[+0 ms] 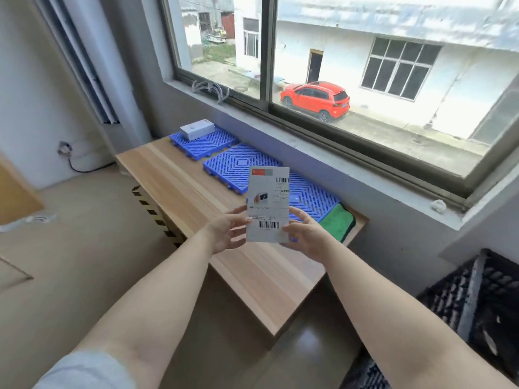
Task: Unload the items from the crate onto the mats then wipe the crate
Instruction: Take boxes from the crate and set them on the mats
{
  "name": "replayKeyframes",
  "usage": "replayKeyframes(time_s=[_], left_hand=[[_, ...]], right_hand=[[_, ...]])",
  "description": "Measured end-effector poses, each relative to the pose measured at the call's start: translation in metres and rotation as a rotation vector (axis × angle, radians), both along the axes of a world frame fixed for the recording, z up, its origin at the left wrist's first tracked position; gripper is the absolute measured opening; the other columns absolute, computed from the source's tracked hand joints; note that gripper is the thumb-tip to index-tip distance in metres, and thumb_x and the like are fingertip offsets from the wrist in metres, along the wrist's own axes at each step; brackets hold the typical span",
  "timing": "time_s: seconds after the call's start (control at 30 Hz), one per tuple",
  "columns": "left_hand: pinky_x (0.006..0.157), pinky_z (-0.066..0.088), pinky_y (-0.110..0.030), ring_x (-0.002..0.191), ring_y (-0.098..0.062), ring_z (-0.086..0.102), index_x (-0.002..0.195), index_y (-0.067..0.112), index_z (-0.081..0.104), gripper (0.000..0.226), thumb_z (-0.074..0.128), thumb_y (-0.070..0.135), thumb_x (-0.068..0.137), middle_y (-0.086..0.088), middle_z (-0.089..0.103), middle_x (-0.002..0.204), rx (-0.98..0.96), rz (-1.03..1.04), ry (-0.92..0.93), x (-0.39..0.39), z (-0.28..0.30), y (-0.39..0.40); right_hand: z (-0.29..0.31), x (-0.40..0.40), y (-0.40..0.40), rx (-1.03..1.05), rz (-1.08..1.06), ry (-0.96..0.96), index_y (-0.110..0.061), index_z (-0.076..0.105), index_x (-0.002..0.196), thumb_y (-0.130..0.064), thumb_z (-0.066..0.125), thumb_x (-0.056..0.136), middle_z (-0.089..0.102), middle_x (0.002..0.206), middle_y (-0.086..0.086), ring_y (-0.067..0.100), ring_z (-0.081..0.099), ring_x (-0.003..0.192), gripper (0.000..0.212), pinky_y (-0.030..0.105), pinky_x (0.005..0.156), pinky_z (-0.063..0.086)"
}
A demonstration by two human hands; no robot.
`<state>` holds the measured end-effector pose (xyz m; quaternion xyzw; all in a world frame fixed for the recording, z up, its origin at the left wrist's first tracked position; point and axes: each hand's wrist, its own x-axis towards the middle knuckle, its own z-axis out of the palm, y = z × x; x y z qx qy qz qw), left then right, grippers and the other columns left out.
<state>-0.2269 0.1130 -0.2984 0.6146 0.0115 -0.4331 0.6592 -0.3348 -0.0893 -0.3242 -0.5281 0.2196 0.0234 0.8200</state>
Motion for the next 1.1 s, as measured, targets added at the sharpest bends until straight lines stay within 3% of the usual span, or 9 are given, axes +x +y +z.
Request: replayKeyframes(time_s=[0.2,0.4,0.53,0.6,0.77,0.9,1.1], left_hand=[[0.080,0.050,-0.038,0.105,-0.023,0.061,0.120,0.034,0.063,0.044,0.066,0.007,0.085,-0.004,0.068,0.111,-0.014,0.128,0.026,0.053,0.001,0.088],[0.086,0.042,-0.038,0.101,-0.019,0.059,0.109,0.037,0.067,0.036,0.062,0.010,0.088,0.002,0.072,0.097,-0.021,0.289,0.015,0.098,-0.003,0.149],[0.079,0.045,-0.033,0.102,-0.020,0.059,0.117,0.038,0.066,0.040,0.060,0.012,0.086,0.000,0.071,0.108,-0.027,0.363,0.011,0.131,-0.006,0.178],[0.075,0.046,-0.030,0.099,-0.020,0.061,0.122,0.036,0.064,0.043,0.060,0.012,0.086,-0.001,0.073,0.105,-0.018,0.398,0.012,0.150,-0.008,0.188],[0.070,0.045,-0.031,0.088,-0.019,0.062,0.111,0.029,0.065,0.033,0.059,0.007,0.087,0.001,0.075,0.085,-0.017,0.481,0.033,0.205,-0.011,0.199],[0.068,0.046,-0.031,0.083,-0.018,0.062,0.108,0.029,0.066,0.031,0.059,0.008,0.086,0.002,0.072,0.090,0.026,0.514,0.032,0.263,-0.006,0.195],[0.060,0.045,-0.028,0.079,-0.018,0.059,0.091,0.020,0.062,0.007,0.058,0.014,0.090,-0.001,0.067,0.090,0.056,0.607,-0.057,0.364,0.027,0.198]], right_hand=[[0.003,0.079,0.076,-0.080,0.128,0.030,-0.024,0.047,0.137,0.004,0.059,0.086,0.062,0.128,0.006,0.027,0.060,0.115,0.060,0.050,0.091,0.051],[0.013,0.154,0.145,-0.166,0.250,0.060,-0.025,0.056,0.126,0.001,0.059,0.088,0.070,0.114,0.000,0.024,0.061,0.114,0.047,0.047,0.092,0.051],[0.017,0.203,0.175,-0.146,0.306,0.064,-0.030,0.060,0.117,-0.001,0.059,0.088,0.071,0.112,-0.004,0.021,0.061,0.112,0.042,0.048,0.095,0.050],[0.014,0.226,0.184,-0.140,0.343,0.049,-0.030,0.060,0.120,-0.004,0.060,0.087,0.070,0.115,-0.003,0.020,0.061,0.112,0.042,0.046,0.093,0.050],[0.001,0.294,0.190,-0.147,0.447,0.014,-0.028,0.057,0.130,-0.015,0.064,0.086,0.070,0.119,-0.003,0.020,0.060,0.117,0.047,0.046,0.096,0.049],[0.003,0.358,0.188,-0.135,0.468,-0.009,-0.030,0.061,0.128,-0.019,0.060,0.090,0.070,0.118,-0.003,0.021,0.060,0.117,0.039,0.048,0.101,0.045],[0.035,0.464,0.195,-0.088,0.489,-0.081,-0.029,0.059,0.131,-0.012,0.056,0.093,0.070,0.119,-0.001,0.024,0.058,0.118,0.042,0.046,0.098,0.048]])
